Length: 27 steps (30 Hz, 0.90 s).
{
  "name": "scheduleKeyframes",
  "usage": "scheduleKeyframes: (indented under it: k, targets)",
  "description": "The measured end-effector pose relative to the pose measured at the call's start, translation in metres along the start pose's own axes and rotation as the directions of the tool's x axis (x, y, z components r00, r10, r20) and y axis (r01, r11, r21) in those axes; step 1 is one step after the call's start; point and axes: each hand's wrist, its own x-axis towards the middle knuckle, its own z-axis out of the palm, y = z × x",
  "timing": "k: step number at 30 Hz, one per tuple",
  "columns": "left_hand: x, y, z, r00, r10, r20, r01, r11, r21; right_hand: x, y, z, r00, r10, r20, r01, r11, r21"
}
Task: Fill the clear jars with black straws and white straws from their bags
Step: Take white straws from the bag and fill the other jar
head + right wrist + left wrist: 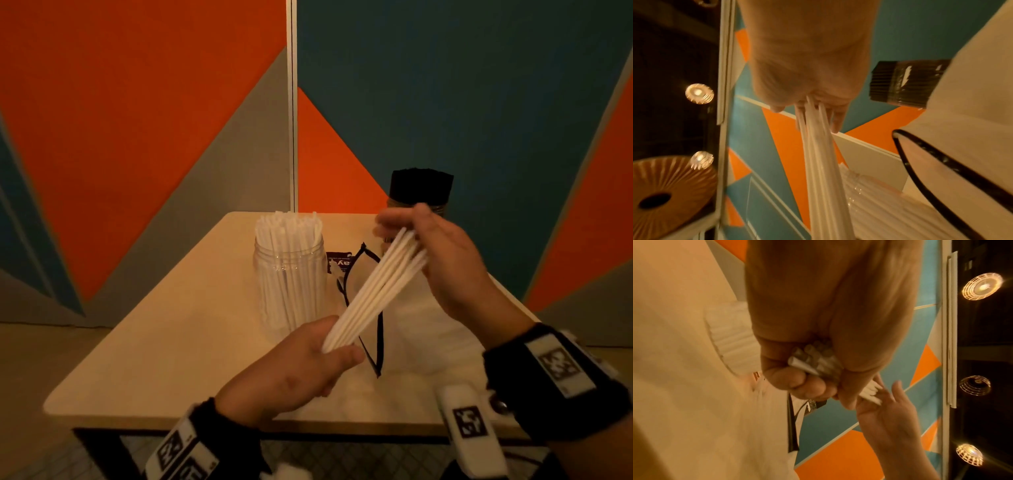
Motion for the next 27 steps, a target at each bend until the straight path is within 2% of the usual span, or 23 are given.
scheduleKeyframes:
  k: [2, 6, 10, 13, 15, 17, 19, 21, 23, 27]
  targets:
    - [0.005, 0.006, 0.002, 1.000, 0.010, -0.015, -0.011, 1.000, -0.005, 0.010, -0.009, 0.015, 0.993, -0.103, 0.049, 0.107, 0.991, -0.083]
    - [0.015, 0.016, -0.001, 0.997, 0.003, -0.073, -0.009, 0.997, -0.082, 0.031, -0.016, 0.037, 0.960, -0.275, 0.060, 0.281, 0.937, -0.206]
    - [0.026, 0.028, -0.005, 0.988, 0.003, -0.155, -0.036, 0.978, -0.205, 0.040, -0.021, 0.060, 0.908, -0.402, 0.117, 0.418, 0.875, -0.245]
    - [0.029, 0.031, -0.010, 0.972, 0.028, -0.235, -0.076, 0.977, -0.201, 0.043, -0.025, 0.067, 0.897, -0.432, 0.092, 0.441, 0.883, -0.161]
    - [0.027, 0.030, -0.015, 0.947, 0.040, -0.319, -0.112, 0.971, -0.210, 0.043, -0.022, 0.063, 0.920, -0.391, 0.009, 0.391, 0.918, -0.069]
    - [0.026, 0.030, -0.021, 0.907, 0.041, -0.418, -0.156, 0.957, -0.244, 0.044, -0.011, 0.060, 0.960, -0.277, -0.036, 0.276, 0.961, -0.019]
    - [0.026, 0.031, -0.029, 0.869, 0.056, -0.492, -0.203, 0.947, -0.250, 0.043, 0.005, 0.058, 0.995, -0.087, 0.057, 0.090, 0.995, -0.044]
    - [0.026, 0.035, -0.036, 0.840, 0.092, -0.534, -0.253, 0.938, -0.237, 0.039, 0.022, 0.063, 0.971, 0.087, 0.224, -0.069, 0.994, -0.087]
    - [0.026, 0.037, -0.041, 0.821, 0.123, -0.558, -0.286, 0.934, -0.214, 0.036, 0.036, 0.072, 0.929, 0.177, 0.325, -0.150, 0.983, -0.107]
    - [0.030, 0.037, -0.052, 0.755, 0.149, -0.638, -0.336, 0.924, -0.181, 0.044, 0.045, 0.091, 0.915, 0.226, 0.335, -0.226, 0.973, -0.041]
